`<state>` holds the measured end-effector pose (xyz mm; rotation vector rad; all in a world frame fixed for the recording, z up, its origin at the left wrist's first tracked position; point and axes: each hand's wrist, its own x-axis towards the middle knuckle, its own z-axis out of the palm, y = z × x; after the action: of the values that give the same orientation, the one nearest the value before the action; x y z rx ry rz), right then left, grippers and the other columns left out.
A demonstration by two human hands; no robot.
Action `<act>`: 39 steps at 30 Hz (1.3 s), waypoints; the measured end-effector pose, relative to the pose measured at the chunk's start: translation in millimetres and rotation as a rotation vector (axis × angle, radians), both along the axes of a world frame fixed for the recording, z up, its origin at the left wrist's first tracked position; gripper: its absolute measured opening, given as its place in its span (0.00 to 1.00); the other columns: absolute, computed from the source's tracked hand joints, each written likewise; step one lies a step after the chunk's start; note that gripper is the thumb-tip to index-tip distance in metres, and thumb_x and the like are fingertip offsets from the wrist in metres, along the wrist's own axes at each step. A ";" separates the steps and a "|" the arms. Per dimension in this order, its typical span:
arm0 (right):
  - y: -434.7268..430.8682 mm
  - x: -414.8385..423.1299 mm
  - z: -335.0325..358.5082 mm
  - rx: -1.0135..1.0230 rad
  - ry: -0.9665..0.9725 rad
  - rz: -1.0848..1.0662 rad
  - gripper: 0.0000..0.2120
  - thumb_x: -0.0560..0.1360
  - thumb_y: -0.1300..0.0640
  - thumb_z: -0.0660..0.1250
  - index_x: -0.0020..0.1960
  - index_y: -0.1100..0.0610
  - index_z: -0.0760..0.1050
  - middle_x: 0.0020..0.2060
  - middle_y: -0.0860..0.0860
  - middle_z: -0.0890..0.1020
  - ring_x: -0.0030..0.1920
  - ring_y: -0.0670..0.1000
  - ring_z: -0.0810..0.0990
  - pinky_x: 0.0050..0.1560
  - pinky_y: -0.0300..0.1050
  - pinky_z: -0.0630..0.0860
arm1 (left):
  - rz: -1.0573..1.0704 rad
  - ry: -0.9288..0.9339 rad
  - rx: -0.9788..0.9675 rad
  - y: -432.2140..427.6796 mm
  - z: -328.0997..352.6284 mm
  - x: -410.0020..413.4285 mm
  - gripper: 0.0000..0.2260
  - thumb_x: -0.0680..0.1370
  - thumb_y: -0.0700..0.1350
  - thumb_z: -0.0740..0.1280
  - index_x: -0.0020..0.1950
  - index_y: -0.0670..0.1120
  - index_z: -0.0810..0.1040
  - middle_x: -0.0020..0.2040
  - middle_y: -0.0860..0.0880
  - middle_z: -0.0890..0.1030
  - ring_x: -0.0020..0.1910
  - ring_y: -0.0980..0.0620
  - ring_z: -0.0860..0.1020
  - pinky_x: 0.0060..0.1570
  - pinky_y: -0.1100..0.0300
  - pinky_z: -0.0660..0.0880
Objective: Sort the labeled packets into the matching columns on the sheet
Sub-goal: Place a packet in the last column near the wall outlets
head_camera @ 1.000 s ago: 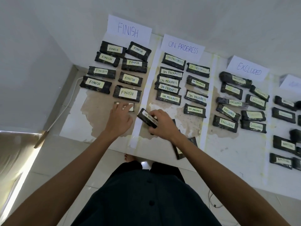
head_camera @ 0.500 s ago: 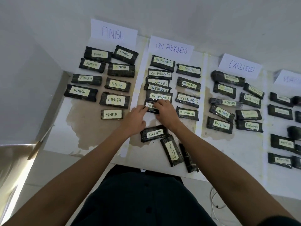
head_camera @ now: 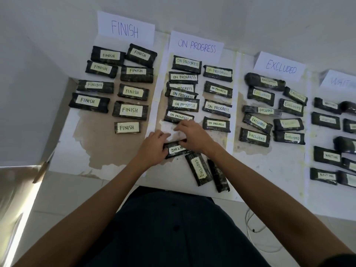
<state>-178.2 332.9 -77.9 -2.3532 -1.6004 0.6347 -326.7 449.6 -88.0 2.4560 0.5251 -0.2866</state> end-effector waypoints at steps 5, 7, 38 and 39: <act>-9.4 -22.6 2.8 -0.251 -0.026 0.103 0.26 0.71 0.59 0.68 0.68 0.56 0.69 0.65 0.55 0.72 0.60 0.58 0.71 0.59 0.51 0.68 | 0.105 0.017 -0.073 -19.0 -0.1 -20.0 0.24 0.73 0.41 0.65 0.69 0.44 0.68 0.64 0.43 0.70 0.60 0.40 0.69 0.60 0.47 0.70; -6.7 -26.1 3.7 -0.267 -0.075 0.081 0.25 0.72 0.59 0.68 0.68 0.55 0.68 0.63 0.55 0.72 0.60 0.57 0.69 0.59 0.50 0.67 | 0.142 -0.009 -0.084 -21.9 1.3 -23.6 0.25 0.72 0.40 0.65 0.69 0.43 0.67 0.64 0.43 0.69 0.61 0.41 0.68 0.62 0.48 0.69; -227.8 13.5 57.5 0.442 0.991 -1.347 0.18 0.70 0.59 0.73 0.57 0.61 0.71 0.50 0.60 0.82 0.46 0.56 0.84 0.46 0.48 0.82 | -0.160 -0.092 -0.096 -215.3 61.9 98.6 0.30 0.72 0.49 0.70 0.70 0.46 0.63 0.59 0.46 0.71 0.58 0.45 0.72 0.52 0.50 0.74; -241.9 19.0 59.7 0.436 0.967 -1.356 0.19 0.71 0.57 0.73 0.57 0.59 0.70 0.50 0.58 0.81 0.46 0.55 0.84 0.48 0.49 0.82 | -0.182 -0.093 -0.098 -225.0 62.0 105.2 0.30 0.72 0.49 0.70 0.71 0.45 0.63 0.60 0.46 0.71 0.58 0.46 0.72 0.54 0.51 0.74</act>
<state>-159.3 91.1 -18.2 -1.7107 0.3031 0.7234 -221.6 224.6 -26.0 2.4109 0.2428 -0.2635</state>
